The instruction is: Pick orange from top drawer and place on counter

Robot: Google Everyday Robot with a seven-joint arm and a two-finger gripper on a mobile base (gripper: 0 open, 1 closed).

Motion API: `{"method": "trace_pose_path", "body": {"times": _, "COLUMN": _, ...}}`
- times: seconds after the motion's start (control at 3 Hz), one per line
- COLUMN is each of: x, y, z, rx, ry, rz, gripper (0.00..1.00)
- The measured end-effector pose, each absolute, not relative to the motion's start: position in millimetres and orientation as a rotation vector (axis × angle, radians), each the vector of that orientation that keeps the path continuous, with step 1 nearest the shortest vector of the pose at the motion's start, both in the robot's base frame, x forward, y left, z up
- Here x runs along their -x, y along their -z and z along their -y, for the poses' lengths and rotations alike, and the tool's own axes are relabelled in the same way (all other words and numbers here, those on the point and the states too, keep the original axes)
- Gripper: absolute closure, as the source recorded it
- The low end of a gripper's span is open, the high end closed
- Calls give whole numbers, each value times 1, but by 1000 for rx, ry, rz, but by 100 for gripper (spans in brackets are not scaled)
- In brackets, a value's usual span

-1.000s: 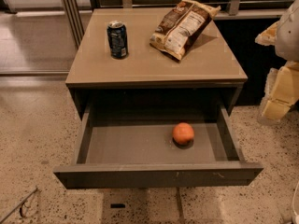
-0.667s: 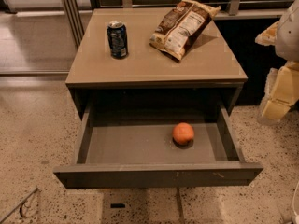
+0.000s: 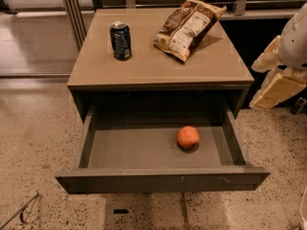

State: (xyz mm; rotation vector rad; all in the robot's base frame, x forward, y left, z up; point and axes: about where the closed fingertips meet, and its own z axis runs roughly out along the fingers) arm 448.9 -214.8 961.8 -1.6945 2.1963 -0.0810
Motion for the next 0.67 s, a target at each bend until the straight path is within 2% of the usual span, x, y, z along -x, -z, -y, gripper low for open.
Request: {"method": "trace_pose_path", "body": {"times": 0.67, "x": -480, "y": -888, "z": 214, "rx": 1601, "ry": -26, "rz": -2159, "gripper": 89}}
